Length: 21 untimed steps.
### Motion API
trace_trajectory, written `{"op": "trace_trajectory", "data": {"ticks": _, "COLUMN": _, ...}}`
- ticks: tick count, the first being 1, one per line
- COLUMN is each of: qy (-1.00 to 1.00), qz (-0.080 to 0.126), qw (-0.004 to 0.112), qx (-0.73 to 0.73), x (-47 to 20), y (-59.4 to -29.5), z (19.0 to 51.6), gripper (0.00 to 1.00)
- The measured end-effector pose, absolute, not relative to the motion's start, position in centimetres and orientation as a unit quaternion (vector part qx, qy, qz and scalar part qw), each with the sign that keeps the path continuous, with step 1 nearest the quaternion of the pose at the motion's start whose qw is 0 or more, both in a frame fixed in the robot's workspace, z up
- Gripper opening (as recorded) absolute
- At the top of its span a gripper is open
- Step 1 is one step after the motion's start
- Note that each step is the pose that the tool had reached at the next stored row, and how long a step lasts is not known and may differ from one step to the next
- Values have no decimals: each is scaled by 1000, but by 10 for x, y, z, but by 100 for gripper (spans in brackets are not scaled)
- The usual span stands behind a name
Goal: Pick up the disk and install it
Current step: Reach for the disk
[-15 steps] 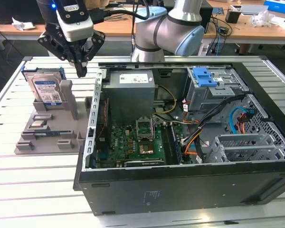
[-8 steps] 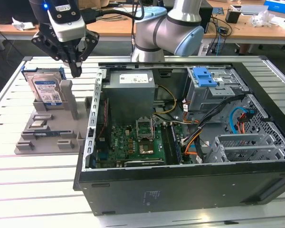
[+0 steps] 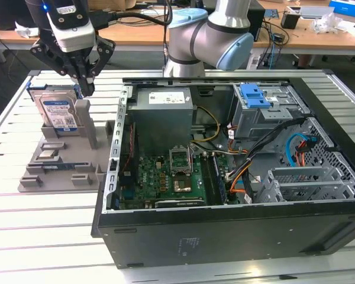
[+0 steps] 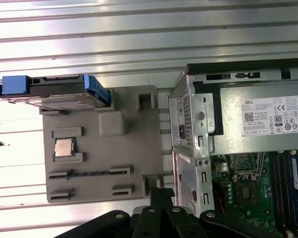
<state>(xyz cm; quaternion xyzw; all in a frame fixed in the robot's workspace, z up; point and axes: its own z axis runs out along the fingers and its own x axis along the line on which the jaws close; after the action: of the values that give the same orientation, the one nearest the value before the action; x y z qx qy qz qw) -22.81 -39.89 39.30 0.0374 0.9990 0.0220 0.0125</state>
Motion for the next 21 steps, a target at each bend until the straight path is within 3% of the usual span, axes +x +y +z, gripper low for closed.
{"op": "trace_trajectory", "data": {"ticks": 21, "qy": 999, "qz": 22, "qw": 12, "qx": 37, "x": -278, "y": -395, "z": 392, "gripper": 10}}
